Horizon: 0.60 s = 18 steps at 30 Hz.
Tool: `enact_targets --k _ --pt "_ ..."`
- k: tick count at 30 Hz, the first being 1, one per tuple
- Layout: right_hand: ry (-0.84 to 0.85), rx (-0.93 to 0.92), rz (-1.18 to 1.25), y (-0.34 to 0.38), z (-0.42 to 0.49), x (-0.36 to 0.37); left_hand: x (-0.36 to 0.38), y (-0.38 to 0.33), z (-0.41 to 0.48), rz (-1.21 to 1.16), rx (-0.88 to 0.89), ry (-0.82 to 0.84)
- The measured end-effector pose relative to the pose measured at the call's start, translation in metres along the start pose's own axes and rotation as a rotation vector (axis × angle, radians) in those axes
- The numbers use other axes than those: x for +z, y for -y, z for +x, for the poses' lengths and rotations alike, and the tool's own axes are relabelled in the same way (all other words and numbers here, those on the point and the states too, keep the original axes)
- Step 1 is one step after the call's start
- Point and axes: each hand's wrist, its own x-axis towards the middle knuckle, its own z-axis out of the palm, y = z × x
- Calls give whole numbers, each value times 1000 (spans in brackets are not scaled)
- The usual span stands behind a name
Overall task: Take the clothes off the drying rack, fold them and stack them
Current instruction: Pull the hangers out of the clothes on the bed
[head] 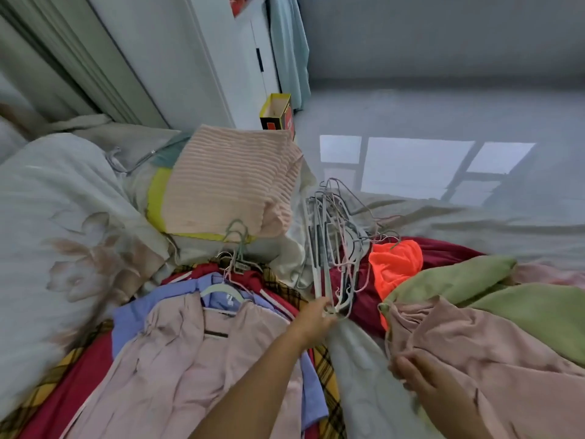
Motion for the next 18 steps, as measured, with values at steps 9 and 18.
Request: enact_targets --k 9,18 --pt "101 -42 93 23 58 109 -127 205 9 321 -413 -344" --pt "125 -3 66 -17 42 169 -143 243 61 761 -256 -460"
